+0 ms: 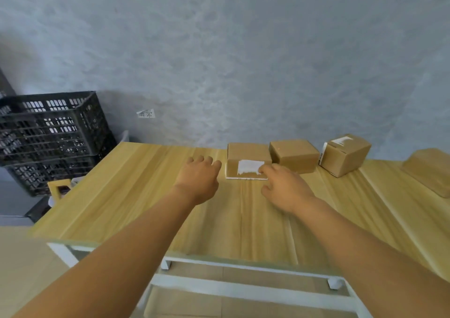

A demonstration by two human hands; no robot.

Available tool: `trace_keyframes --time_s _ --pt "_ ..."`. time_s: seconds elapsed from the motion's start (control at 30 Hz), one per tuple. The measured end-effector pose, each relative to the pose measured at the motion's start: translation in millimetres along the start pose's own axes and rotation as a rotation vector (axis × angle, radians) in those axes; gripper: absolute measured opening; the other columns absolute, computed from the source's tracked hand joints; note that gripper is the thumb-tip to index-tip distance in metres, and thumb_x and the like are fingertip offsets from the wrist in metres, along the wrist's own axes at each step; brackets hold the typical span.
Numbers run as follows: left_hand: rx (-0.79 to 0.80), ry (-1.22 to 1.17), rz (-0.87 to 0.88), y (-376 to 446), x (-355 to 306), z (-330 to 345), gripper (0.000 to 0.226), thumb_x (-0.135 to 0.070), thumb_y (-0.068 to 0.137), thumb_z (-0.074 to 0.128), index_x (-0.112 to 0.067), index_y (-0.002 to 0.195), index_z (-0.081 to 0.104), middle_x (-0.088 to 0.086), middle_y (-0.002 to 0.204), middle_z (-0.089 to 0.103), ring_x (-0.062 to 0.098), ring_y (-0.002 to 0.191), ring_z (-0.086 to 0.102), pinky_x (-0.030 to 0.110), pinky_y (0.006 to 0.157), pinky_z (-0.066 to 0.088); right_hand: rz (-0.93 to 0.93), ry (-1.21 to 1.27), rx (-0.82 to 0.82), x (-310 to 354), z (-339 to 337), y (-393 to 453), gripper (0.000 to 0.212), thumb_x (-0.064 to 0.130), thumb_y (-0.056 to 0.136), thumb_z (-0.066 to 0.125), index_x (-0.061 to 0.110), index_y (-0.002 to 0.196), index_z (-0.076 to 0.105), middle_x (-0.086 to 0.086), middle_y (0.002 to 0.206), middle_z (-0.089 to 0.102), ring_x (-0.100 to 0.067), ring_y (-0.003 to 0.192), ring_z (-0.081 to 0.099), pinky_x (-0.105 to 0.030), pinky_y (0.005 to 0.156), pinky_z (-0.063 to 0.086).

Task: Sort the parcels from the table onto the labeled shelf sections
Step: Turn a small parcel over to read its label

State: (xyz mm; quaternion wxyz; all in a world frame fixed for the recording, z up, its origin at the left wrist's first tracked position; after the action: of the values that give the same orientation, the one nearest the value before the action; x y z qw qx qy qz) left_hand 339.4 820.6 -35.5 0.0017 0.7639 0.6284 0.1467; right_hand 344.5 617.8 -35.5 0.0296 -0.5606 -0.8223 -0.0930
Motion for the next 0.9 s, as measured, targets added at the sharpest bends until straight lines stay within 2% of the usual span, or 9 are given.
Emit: trace_keyframes --time_s 0.13,0.23,0.4,0.6,0.67,0.8,0.9 --pt "0.001 -0.007 0.0 36 11 16 0.032 -0.026 0.094 0.045 -0.018 0.124 0.05 0.004 0.118 0.057 0.027 0.11 0.053 0.035 0.088 0.038 0.053 0.098 -0.013 -15 -1 41 0.039 0.025 0.096 0.05 0.018 0.135 0.049 -0.002 0.135 0.051 -0.025 0.124 0.049 -0.038 0.092 0.048" --pt "0.024 -0.022 -0.01 58 14 27 0.033 -0.026 0.095 0.044 -0.018 0.126 0.049 0.005 0.121 0.057 0.027 0.113 0.052 0.036 0.092 0.037 0.056 0.154 -0.02 -26 1 71 0.042 0.024 0.096 0.051 0.018 0.137 0.047 -0.001 0.139 0.046 -0.023 0.128 0.043 -0.038 0.096 0.046" --pt "0.019 -0.059 -0.04 84 22 42 0.029 -0.028 0.095 0.043 -0.019 0.122 0.05 0.003 0.118 0.057 0.026 0.112 0.052 0.035 0.092 0.038 -0.028 0.162 0.056 -32 14 113 0.052 0.035 0.094 0.057 0.021 0.142 0.043 -0.001 0.139 0.041 -0.022 0.134 0.034 -0.036 0.108 0.036" --pt "-0.002 -0.118 -0.083 95 34 62 0.032 -0.033 0.095 0.043 -0.021 0.124 0.05 0.001 0.119 0.058 0.024 0.11 0.053 0.035 0.091 0.04 -0.047 0.103 0.145 -34 37 141 0.063 0.054 0.089 0.058 0.03 0.144 0.039 0.005 0.148 0.032 -0.022 0.138 0.027 -0.038 0.116 0.022" --pt "-0.001 -0.143 -0.097 99 38 69 0.034 -0.034 0.096 0.043 -0.021 0.125 0.05 0.001 0.121 0.058 0.024 0.112 0.052 0.035 0.092 0.041 -0.027 0.136 0.133 -37 43 145 0.062 0.058 0.089 0.055 0.032 0.144 0.04 0.006 0.15 0.031 -0.021 0.139 0.025 -0.038 0.114 0.019" --pt "-0.016 -0.222 -0.12 108 43 81 0.038 -0.036 0.096 0.042 -0.023 0.132 0.049 -0.002 0.126 0.057 0.022 0.116 0.052 0.034 0.095 0.04 0.058 0.244 0.034 -43 48 149 0.052 0.057 0.092 0.051 0.033 0.137 0.048 0.01 0.144 0.039 -0.017 0.136 0.029 -0.039 0.114 0.024" --pt "-0.026 -0.302 -0.121 113 41 87 0.039 -0.036 0.097 0.042 -0.024 0.133 0.048 -0.003 0.128 0.057 0.021 0.118 0.051 0.033 0.096 0.039 0.096 0.265 0.004 -44 52 152 0.049 0.053 0.09 0.057 0.033 0.134 0.051 0.01 0.14 0.042 -0.017 0.132 0.031 -0.031 0.104 0.026"
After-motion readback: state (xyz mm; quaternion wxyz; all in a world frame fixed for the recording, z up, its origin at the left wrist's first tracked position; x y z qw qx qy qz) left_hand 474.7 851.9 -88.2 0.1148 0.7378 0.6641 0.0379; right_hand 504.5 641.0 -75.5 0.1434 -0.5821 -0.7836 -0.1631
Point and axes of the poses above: each hand's wrist, its own y-axis towards the middle knuckle, its own z-axis out of the palm, x = y × z, the point moved 4 cm from there along y, towards the middle knuckle
